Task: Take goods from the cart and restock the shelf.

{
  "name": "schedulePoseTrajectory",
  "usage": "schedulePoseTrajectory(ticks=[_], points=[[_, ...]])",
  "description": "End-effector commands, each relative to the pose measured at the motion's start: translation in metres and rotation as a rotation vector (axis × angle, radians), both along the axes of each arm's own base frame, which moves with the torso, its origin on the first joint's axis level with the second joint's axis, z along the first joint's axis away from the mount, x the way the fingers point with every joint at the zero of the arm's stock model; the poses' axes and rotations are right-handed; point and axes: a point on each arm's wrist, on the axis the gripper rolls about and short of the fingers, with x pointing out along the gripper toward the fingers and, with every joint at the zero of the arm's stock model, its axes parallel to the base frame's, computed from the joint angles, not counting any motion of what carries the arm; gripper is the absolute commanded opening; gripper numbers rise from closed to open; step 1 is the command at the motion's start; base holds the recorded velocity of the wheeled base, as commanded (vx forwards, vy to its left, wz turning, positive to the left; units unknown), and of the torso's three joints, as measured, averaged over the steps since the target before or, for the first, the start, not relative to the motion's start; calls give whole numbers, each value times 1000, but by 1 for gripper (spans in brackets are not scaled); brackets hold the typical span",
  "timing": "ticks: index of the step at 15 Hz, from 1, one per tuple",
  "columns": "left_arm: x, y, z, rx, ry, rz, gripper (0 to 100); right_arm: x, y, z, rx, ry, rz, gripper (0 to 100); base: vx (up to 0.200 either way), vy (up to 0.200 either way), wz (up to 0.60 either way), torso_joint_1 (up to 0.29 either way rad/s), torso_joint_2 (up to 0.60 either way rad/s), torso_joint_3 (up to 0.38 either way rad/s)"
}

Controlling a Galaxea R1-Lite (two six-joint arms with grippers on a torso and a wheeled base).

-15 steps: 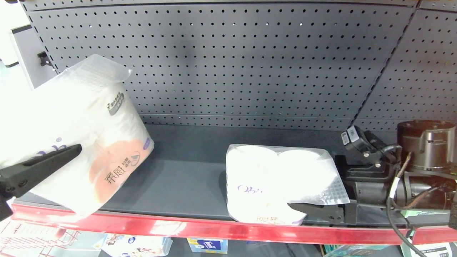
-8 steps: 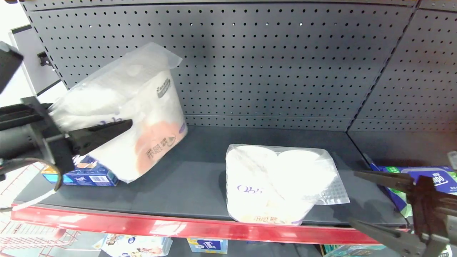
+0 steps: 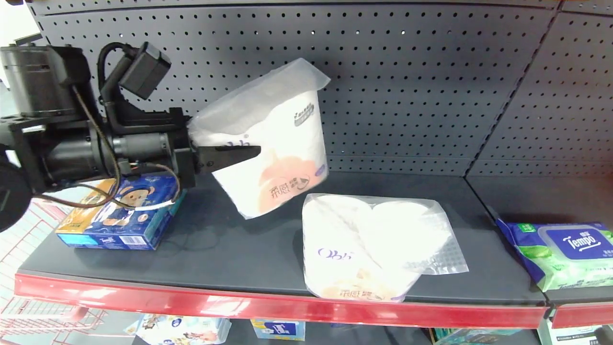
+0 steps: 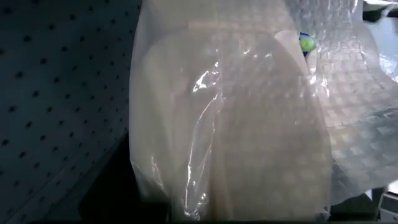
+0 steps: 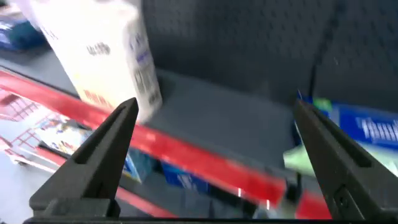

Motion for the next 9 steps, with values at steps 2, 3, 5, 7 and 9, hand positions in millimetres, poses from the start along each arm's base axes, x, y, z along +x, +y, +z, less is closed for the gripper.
schedulePoseTrajectory(ticks=[2,3,5,7,9], points=[[46,-15,-25,6,67,-87,0,-48,-2,3,21,-118,-90,100,0,0,0,0,0,0],[55,-18,-27,-1,69,-128,0,-53,-2,5,17,-107,-96,100,0,0,0,0,0,0],[71,-25,-31,-9,69,-184,0,-56,-1,10,14,-111,-107,100,0,0,0,0,0,0],[82,-35,-36,-3,54,-202,0,-55,-1,11,14,-109,-109,100,0,0,0,0,0,0],[90,-46,-41,5,40,-226,0,-55,-1,11,13,-106,-109,100,0,0,0,0,0,0]])
